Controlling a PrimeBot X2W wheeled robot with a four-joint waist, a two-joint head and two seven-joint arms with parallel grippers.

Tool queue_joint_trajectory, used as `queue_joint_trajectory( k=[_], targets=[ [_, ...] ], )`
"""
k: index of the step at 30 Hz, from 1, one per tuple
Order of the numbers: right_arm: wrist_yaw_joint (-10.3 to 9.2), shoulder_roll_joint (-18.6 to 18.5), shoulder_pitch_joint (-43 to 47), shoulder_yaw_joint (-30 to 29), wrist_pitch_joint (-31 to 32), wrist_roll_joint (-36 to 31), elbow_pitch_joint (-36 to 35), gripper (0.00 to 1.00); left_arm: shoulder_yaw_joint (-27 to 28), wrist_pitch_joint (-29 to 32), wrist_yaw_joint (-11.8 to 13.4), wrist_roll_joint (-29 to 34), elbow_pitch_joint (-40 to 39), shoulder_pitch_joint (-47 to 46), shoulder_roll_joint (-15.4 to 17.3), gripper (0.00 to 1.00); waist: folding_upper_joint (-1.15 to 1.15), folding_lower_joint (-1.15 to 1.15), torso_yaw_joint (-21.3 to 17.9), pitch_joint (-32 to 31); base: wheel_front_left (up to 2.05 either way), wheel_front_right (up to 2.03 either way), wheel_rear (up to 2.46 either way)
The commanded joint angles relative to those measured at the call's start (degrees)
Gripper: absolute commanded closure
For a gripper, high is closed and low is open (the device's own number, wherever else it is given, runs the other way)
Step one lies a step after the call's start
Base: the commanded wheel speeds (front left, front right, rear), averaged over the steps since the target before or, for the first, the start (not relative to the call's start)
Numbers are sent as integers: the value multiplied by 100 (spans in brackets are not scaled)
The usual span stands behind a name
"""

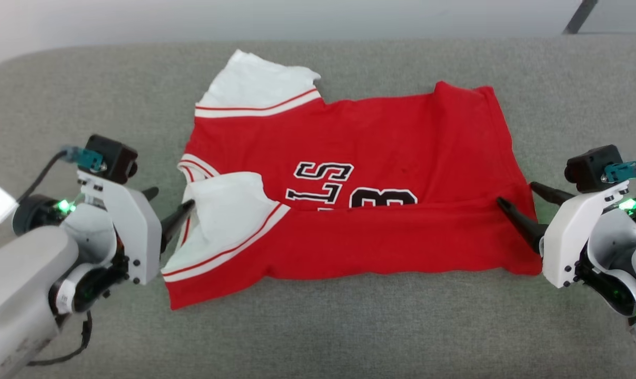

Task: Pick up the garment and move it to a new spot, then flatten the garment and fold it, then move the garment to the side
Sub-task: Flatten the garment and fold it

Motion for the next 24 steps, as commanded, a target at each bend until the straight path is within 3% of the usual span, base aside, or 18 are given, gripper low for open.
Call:
queue_joint_trajectory(
  k=[1, 12, 24],
  targets=[
    [-7, -30, 108, -75, -3, -65, -97, 0, 11, -13, 79, -28, -104, 104, 78, 0, 0, 0, 87, -226, 0, 0, 0],
    [-6, 178, 719, -817, 314, -341, -985, 0, -55, 648, 467, -809, -516, 663, 445, 0, 0, 0, -150, -785, 0, 0, 0],
    [-6, 594, 1797, -1971, 877, -659, -2075, 0, -175, 1399, 602, -1574, -99, 1157, 604, 0, 0, 0, -746, -816, 0, 0, 0]
  ],
)
